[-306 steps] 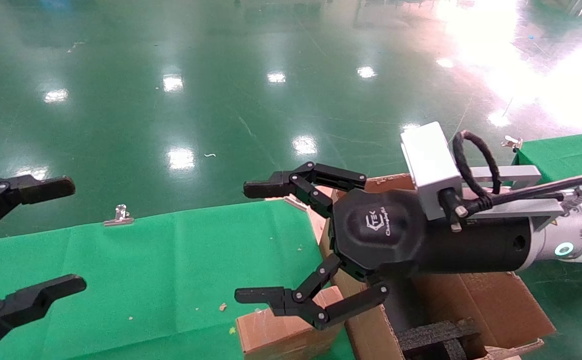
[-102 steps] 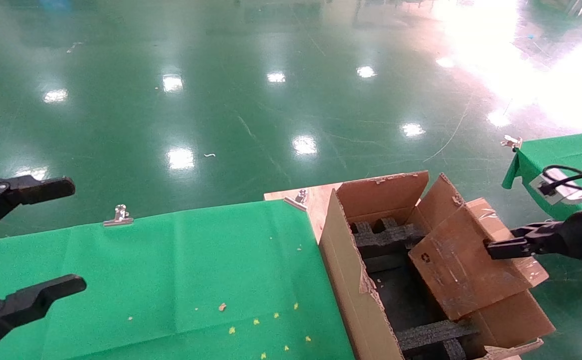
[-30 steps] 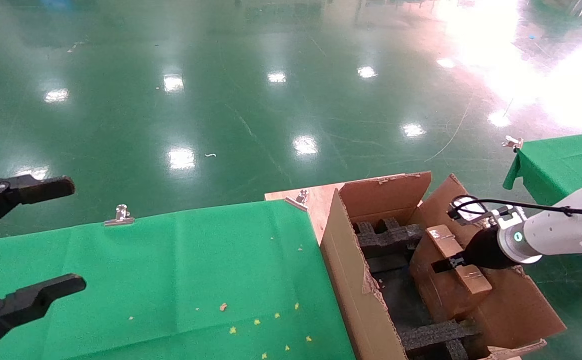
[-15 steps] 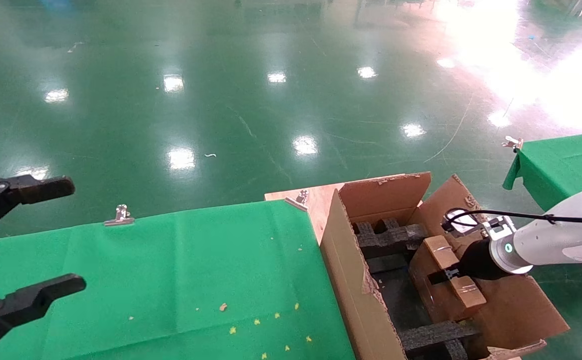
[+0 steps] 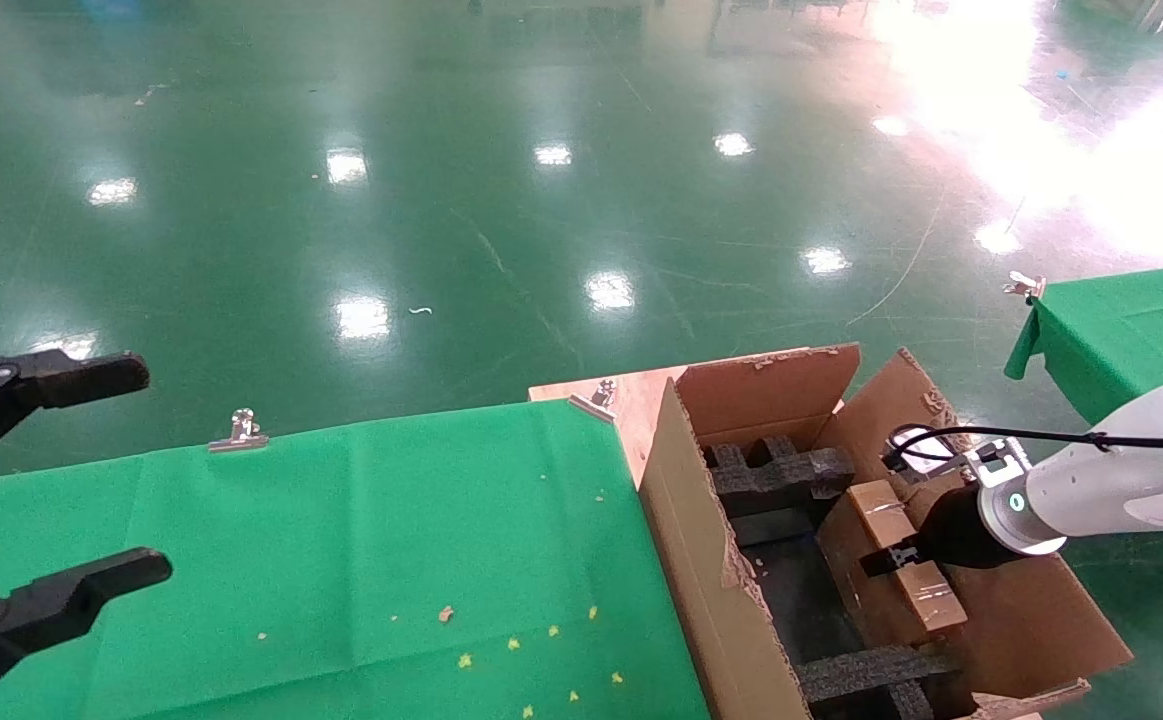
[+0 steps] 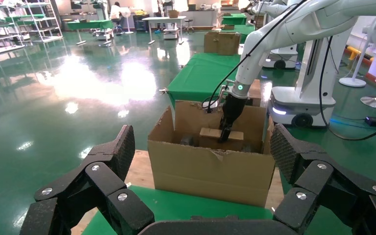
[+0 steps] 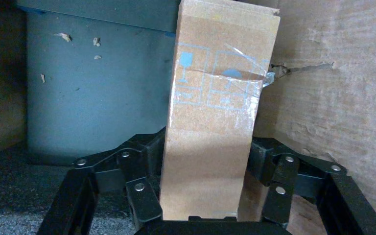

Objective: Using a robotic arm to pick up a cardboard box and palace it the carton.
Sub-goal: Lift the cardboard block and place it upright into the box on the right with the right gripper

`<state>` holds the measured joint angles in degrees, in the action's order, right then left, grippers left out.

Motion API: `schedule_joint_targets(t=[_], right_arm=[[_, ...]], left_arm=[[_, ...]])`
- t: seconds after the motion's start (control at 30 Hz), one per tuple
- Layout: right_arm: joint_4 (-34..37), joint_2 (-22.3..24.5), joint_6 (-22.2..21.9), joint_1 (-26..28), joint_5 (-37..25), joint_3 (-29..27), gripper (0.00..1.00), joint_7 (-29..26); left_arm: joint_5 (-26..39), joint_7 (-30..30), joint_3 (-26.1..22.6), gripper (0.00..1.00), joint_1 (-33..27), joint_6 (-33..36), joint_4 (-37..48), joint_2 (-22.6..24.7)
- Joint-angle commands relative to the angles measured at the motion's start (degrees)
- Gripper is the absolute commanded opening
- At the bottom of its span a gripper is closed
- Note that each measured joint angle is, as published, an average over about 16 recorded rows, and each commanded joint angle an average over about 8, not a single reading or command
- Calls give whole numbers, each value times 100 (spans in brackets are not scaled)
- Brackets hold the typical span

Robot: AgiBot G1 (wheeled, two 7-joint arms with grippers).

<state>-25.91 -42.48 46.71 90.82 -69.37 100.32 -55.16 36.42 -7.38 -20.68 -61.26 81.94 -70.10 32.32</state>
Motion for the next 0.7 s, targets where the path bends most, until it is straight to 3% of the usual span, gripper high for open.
schedule_joint_targets(t=[0.03,0.7], right_arm=[[-12,7,-4,4,-5,2,100,-11],[-553,316,-5,437,-106,-31,100,-44]], left_arm=[[0,0,0,100,0,0,0,0],[0,0,0,100,0,0,0,0]])
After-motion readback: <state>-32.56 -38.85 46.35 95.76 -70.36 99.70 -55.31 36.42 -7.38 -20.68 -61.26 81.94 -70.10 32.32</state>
